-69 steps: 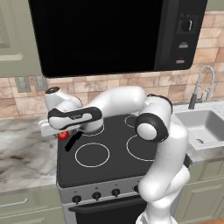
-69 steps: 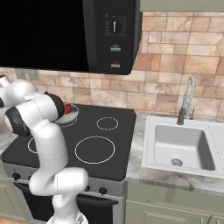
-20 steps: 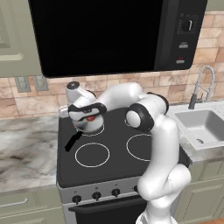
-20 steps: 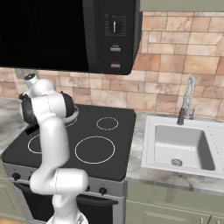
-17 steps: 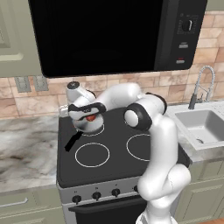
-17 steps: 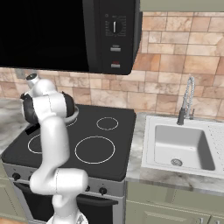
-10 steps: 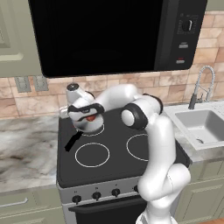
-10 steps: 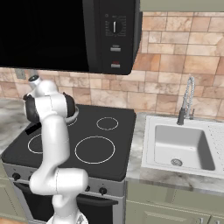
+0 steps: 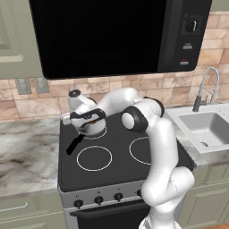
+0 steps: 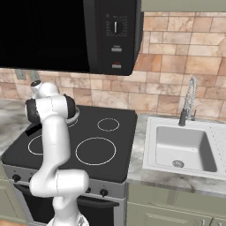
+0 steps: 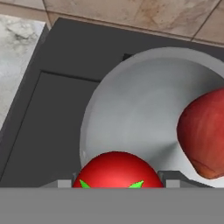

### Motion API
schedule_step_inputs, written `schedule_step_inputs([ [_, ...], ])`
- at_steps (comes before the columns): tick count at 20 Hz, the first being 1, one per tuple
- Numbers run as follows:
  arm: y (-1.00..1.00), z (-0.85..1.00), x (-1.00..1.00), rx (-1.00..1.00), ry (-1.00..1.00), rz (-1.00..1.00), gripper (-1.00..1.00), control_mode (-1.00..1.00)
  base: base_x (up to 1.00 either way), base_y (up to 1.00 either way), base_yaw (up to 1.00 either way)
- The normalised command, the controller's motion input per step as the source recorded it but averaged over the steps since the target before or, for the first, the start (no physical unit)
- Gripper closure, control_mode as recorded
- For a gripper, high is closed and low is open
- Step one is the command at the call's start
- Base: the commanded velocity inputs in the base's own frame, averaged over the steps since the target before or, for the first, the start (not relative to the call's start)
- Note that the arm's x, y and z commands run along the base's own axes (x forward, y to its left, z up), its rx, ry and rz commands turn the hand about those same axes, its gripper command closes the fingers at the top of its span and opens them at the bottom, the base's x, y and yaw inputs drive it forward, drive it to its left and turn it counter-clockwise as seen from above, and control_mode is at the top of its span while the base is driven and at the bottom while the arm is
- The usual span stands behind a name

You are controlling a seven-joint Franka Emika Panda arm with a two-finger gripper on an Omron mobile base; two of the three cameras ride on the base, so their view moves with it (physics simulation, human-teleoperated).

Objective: Place the pan on the rear left burner on the stove. Then place the tomato and the onion in the pan and turn on the rear left burner.

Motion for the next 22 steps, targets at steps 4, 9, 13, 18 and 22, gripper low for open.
schedule_step_inputs([
  [4, -0.22, -0.13, 0.04, 0.00, 0.00, -0.04, 1.00, -1.00, 0.00, 0.00, 0.00],
  [9, -0.27, -0.11, 0.10, 0.00, 0.01, -0.04, 1.00, -1.00, 0.00, 0.00, 0.00],
  [13, -0.18, -0.13, 0.11, 0.00, 0.00, -0.03, 1.00, -1.00, 0.00, 0.00, 0.00],
  [18, -0.03, -0.15, 0.08, 0.00, 0.02, -0.02, -1.00, -1.00, 0.00, 0.00, 0.00],
  [22, 0.00, -0.18, 0.11, 0.00, 0.06, -0.01, -1.00, -1.00, 0.00, 0.00, 0.00],
])
